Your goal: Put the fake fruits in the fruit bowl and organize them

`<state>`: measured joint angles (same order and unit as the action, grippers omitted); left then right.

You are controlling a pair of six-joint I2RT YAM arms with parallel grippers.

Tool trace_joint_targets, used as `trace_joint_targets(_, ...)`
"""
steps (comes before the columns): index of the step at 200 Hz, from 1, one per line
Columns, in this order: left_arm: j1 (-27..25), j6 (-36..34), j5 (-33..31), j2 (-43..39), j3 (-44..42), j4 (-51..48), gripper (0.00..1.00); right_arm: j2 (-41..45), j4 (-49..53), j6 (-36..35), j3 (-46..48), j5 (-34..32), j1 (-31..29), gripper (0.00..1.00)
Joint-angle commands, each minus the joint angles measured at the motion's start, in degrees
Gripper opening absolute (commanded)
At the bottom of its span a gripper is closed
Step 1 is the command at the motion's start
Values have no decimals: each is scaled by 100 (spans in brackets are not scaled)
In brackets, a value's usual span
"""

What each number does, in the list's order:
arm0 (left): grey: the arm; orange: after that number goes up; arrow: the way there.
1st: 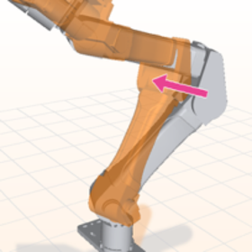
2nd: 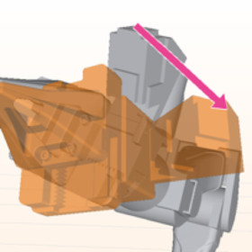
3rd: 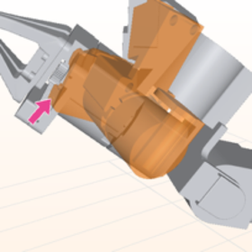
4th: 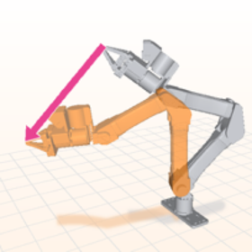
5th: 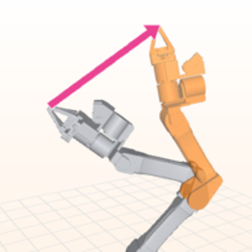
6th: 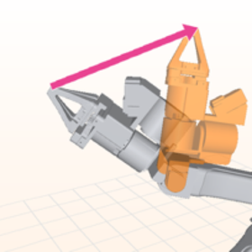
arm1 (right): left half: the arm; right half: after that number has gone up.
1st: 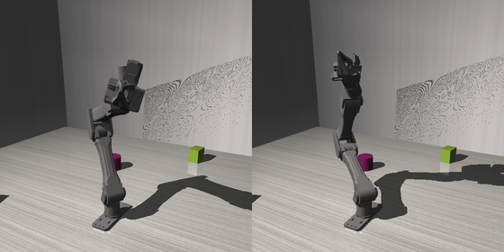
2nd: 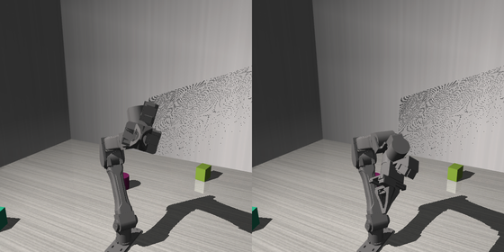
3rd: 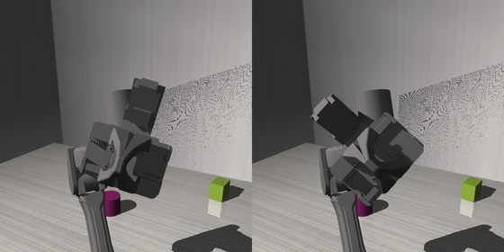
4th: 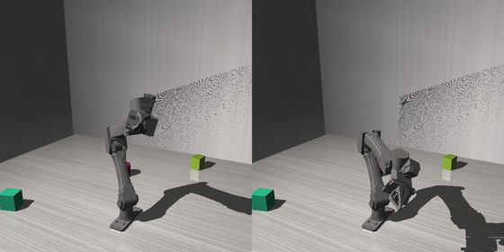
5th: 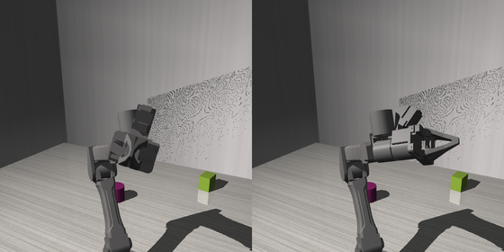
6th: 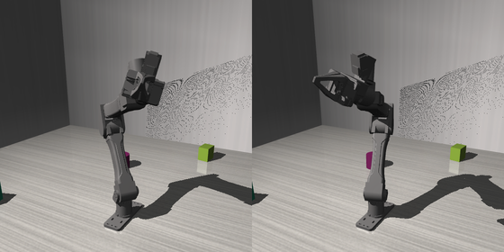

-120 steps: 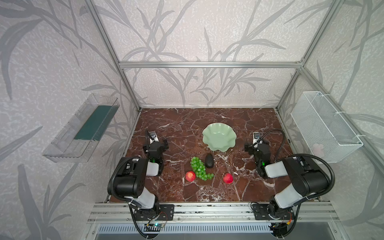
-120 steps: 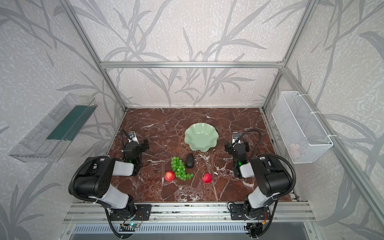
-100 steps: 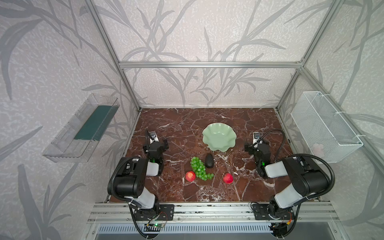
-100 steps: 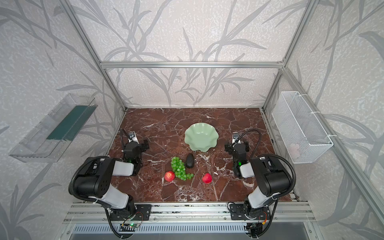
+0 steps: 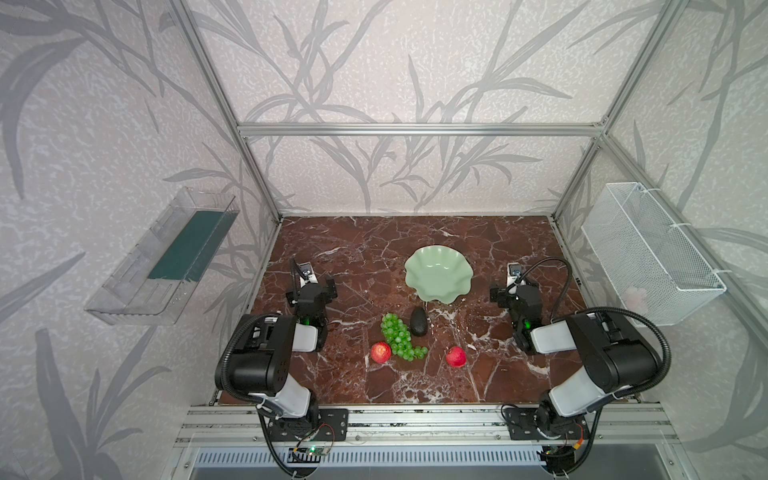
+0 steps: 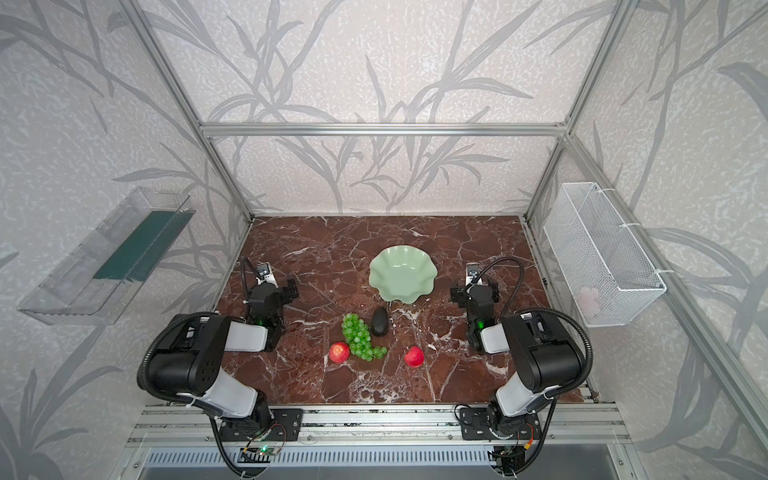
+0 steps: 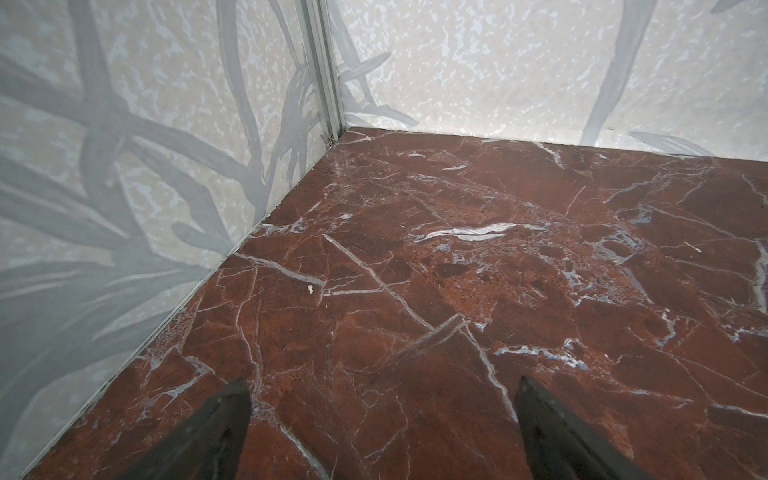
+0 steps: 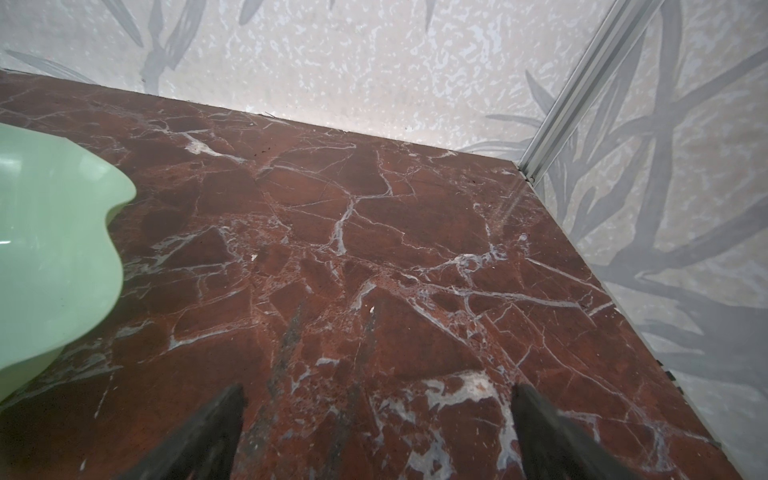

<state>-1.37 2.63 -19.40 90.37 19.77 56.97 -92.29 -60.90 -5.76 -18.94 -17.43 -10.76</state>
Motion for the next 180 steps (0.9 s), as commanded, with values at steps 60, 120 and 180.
trace_joint_targets(60,49,40,77,-10,91,-15,99,63,-171,46,-20,-23,27,99)
trace_joint_targets(120,-22,1160,-732,-2607,11,-2299,99,2333,2713,359,-620,-1319,-870,99)
trace_joint_targets(180,14,3371,1053,-4244,858,-4690,95,3299,5548,1998,-1561,1843,-727,100)
